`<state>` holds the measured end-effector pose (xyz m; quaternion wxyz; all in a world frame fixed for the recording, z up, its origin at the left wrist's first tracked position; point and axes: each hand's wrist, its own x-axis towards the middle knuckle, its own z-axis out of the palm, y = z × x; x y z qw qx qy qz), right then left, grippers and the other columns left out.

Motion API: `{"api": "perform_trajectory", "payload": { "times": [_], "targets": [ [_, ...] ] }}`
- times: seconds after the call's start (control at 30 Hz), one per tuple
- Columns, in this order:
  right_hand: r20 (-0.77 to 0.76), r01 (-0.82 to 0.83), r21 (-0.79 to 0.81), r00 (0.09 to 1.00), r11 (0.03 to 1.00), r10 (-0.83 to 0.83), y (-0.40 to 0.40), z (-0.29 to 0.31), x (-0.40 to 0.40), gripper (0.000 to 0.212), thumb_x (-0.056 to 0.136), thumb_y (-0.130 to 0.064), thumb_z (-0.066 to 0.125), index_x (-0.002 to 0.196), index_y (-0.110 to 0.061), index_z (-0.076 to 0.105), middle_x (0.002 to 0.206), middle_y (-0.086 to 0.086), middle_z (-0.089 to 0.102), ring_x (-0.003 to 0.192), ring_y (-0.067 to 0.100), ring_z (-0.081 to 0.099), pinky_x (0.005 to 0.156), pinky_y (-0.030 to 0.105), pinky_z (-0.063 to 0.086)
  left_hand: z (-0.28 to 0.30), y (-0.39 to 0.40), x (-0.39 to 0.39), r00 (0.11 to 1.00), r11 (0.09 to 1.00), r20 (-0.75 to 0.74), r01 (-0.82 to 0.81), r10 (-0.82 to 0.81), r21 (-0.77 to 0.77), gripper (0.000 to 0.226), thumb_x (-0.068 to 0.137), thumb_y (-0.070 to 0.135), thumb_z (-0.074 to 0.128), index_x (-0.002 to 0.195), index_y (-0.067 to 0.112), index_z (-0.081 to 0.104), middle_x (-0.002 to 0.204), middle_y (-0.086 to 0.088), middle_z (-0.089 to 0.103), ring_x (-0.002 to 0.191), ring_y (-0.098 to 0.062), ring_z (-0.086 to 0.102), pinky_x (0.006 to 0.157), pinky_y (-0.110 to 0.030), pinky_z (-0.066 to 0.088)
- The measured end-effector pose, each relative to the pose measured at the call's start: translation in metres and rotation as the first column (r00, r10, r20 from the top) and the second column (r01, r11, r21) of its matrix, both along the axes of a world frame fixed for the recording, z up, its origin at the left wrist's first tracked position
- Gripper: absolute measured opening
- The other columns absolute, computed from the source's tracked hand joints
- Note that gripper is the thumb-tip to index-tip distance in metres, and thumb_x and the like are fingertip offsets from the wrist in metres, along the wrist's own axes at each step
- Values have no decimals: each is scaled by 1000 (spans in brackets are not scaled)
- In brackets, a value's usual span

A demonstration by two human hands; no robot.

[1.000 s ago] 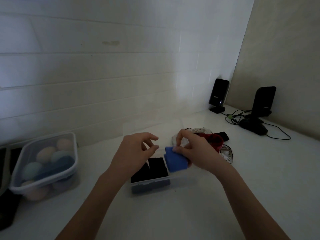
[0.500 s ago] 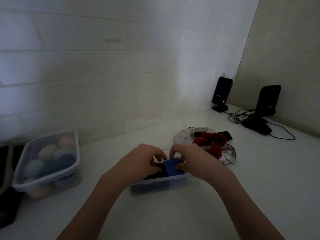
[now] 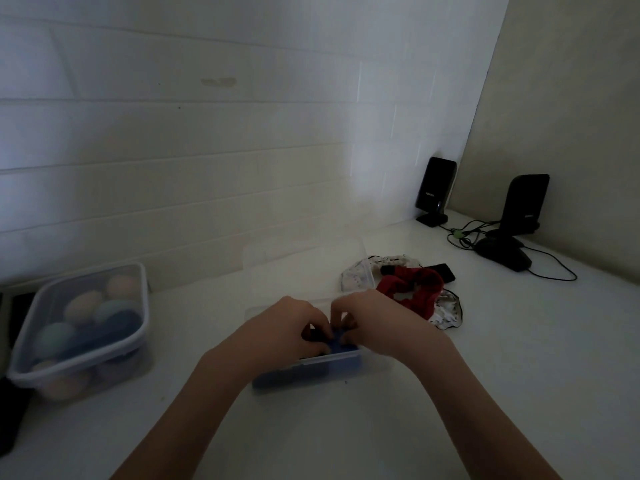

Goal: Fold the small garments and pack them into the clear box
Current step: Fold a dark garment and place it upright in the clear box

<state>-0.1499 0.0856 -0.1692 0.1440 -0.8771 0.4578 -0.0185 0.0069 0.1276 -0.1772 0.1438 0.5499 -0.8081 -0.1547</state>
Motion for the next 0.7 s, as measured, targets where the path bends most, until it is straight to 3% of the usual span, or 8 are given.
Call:
{"api": "perform_trajectory", "payload": {
  "times": [0.1, 0.2, 0.27, 0.37, 0.43, 0.5, 0.6, 0.7],
  "targets": [
    [-11, -60, -17, 998, 998, 60, -3, 1, 1, 18, 86, -16, 63, 102, -11, 71, 105, 6, 71, 95, 20, 64, 77, 26, 48, -2, -2, 1, 1000, 1000, 0, -4, 4, 19, 26, 80, 27, 68, 106, 22, 69, 105, -2, 70, 91, -13, 63, 81, -21, 48],
    [326, 16, -4, 945, 1000, -14, -10, 12, -13, 17, 89, -16, 60, 99, -11, 73, 95, 2, 72, 78, 9, 62, 74, 20, 49, -2, -2, 1, 1000, 999, -18, -13, 14, 43, 26, 81, 27, 68, 106, 21, 69, 108, -2, 68, 94, -13, 62, 86, -22, 49],
    [591, 247, -152, 799, 957, -113, -24, 21, -29, 18, 91, -15, 55, 100, -14, 71, 88, -2, 69, 69, 2, 56, 68, 15, 44, -2, -2, 0, 999, 999, -31, -12, 14, 51, 26, 82, 26, 67, 108, 20, 69, 111, -2, 67, 96, -14, 62, 88, -21, 49],
    [777, 654, -211, 564, 727, -282, -64, 20, -64, 25, 94, -11, 47, 112, -11, 64, 104, 9, 67, 84, 16, 60, 71, 23, 44, -1, 0, 0, 999, 999, -48, -19, 20, 32, 26, 83, 26, 66, 107, 18, 70, 109, -2, 68, 96, -12, 62, 86, -16, 46],
    [722, 778, -129, 499, 615, -480, -91, 4, -86, 33, 94, -12, 44, 125, -6, 54, 125, 20, 57, 109, 30, 55, 87, 33, 43, -1, 0, 2, 998, 1000, -65, -16, 16, 4, 25, 81, 26, 68, 104, 17, 71, 106, -2, 70, 94, -11, 63, 83, -13, 45],
    [525, 824, -43, 500, 565, -689, -105, -22, -96, 43, 95, -21, 47, 133, -2, 41, 136, 26, 42, 124, 38, 41, 97, 42, 39, -1, 1, 3, 997, 999, -79, -10, 7, -34, 23, 80, 25, 69, 102, 16, 72, 104, -3, 71, 92, -11, 63, 81, -11, 44],
    [324, 863, 18, 473, 506, -819, -104, -48, -93, 58, 91, -39, 53, 129, 2, 38, 133, 26, 36, 122, 41, 35, 97, 49, 38, 0, 1, 4, 991, 997, -136, -11, 0, -83, 19, 80, 20, 69, 98, 15, 73, 100, -3, 71, 89, -12, 62, 81, -14, 46],
    [354, 861, 95, 440, 499, -826, -105, -52, -92, 68, 86, -50, 56, 125, 3, 38, 130, 27, 38, 121, 42, 35, 96, 48, 38, 0, 0, 4, 984, 992, -177, -20, -3, -128, 14, 80, 17, 69, 93, 19, 74, 94, -1, 70, 79, -8, 61, 75, -14, 47]
  ]
}}
